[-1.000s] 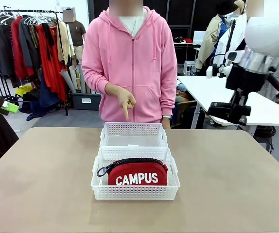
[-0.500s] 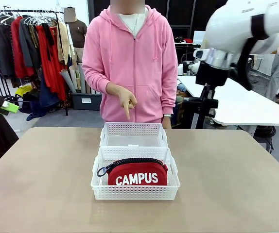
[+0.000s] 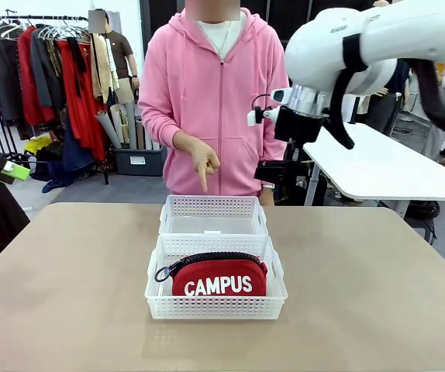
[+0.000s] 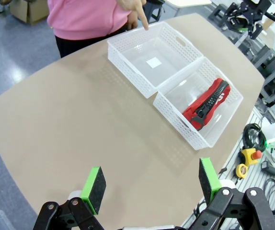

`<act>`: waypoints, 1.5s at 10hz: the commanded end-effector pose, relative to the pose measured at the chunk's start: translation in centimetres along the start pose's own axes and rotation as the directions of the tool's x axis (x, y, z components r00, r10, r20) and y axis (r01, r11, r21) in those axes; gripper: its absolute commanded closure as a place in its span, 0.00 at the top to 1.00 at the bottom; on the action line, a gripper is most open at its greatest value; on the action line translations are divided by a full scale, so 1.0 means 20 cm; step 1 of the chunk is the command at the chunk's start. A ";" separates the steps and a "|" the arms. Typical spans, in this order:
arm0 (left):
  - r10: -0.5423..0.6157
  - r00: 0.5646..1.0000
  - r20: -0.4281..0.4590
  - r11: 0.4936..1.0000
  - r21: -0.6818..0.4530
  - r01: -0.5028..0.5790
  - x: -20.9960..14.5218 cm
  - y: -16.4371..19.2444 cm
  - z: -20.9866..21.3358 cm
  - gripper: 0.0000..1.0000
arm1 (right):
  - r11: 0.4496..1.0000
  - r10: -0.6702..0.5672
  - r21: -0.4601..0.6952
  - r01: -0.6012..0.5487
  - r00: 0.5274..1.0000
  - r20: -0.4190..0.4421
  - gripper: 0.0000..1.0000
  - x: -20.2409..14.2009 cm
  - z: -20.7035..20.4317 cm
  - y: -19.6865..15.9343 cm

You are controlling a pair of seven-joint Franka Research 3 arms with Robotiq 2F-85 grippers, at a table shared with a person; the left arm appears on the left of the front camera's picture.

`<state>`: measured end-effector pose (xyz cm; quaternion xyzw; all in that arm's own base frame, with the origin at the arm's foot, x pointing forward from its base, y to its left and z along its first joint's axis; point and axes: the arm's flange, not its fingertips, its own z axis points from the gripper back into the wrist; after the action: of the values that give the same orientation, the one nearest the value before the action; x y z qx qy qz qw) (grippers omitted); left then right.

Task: Distribute items into two baskets.
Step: Place the picked Stapler into the Organizing basket as instructed by the person.

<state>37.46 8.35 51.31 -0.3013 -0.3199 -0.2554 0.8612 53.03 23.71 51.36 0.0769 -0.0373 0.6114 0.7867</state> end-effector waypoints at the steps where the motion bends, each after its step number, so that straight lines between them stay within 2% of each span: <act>1: -0.001 1.000 0.017 1.000 -0.009 0.001 0.00 0.00 0.00 1.00 | 0.998 0.055 0.040 -0.055 0.998 -0.014 0.00 0.12 0.00 -0.08; 4: -0.001 1.000 0.017 1.000 -0.009 0.001 0.00 0.00 0.00 1.00 | 0.994 0.101 0.051 -0.100 0.995 -0.021 0.00 0.30 -0.10 -0.17; 9: -0.001 1.000 0.017 1.000 -0.009 0.001 0.00 0.00 0.00 1.00 | 0.984 0.155 0.105 -0.145 0.983 -0.101 0.00 0.54 -0.30 -0.35; 15: -0.001 1.000 0.017 1.000 -0.009 0.001 0.00 0.00 0.00 1.00 | 0.979 0.176 0.130 -0.158 0.974 -0.143 0.00 0.70 -0.42 -0.43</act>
<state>37.46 8.37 51.32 -0.3012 -0.3199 -0.2553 0.8613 62.81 35.43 43.40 0.0872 0.0409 0.6842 0.7229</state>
